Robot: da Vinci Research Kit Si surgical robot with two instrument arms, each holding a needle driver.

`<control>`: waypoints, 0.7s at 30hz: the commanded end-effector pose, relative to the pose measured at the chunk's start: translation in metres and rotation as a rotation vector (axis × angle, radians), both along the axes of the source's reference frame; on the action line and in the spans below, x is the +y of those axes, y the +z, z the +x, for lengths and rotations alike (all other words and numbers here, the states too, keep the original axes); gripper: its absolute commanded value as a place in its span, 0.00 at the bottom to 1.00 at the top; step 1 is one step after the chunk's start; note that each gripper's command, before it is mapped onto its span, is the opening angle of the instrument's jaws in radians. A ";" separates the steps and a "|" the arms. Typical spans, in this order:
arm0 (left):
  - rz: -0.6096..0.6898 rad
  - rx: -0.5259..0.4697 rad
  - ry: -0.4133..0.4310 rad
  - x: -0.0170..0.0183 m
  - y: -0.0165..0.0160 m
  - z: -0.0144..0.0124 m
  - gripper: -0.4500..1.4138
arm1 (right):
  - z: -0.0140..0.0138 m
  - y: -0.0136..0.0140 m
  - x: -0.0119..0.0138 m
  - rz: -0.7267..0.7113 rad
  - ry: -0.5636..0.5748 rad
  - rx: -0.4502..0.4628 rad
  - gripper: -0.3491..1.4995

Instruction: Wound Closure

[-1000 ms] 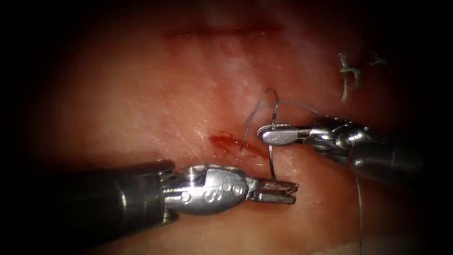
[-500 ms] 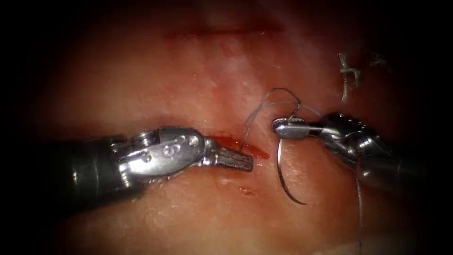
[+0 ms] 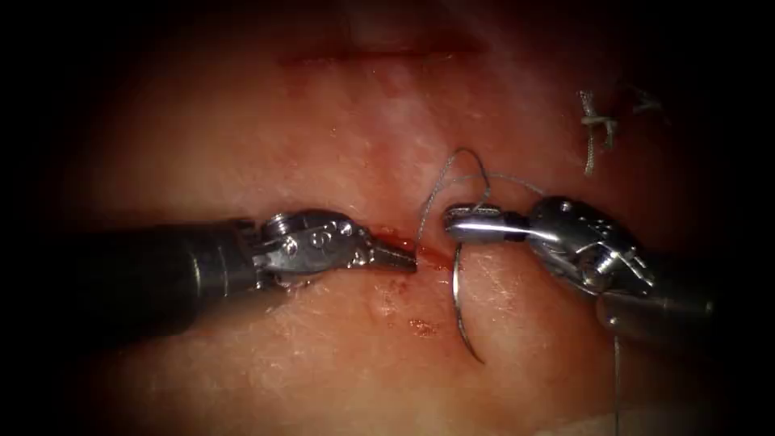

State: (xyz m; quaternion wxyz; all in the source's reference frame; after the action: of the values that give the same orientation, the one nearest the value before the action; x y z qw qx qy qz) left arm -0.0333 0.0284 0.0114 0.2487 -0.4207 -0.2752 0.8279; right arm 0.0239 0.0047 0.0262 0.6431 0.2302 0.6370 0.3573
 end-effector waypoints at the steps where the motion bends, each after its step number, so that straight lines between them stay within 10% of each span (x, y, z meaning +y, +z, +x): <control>1: 0.000 0.011 0.006 0.0001 0.0009 -0.0005 0.00 | 0.0008 0.0006 -0.0003 -0.015 0.007 -0.006 0.00; 21: 0.036 0.117 0.122 0.0000 0.0080 -0.0007 0.00 | 0.0017 0.0008 -0.0004 -0.255 0.018 -0.133 0.00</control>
State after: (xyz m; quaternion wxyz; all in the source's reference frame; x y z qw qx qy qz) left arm -0.0335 0.0284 0.0189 0.2221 -0.3488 -0.2998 0.8597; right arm 0.0250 0.0046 0.0263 0.7048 0.1161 0.6348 0.2945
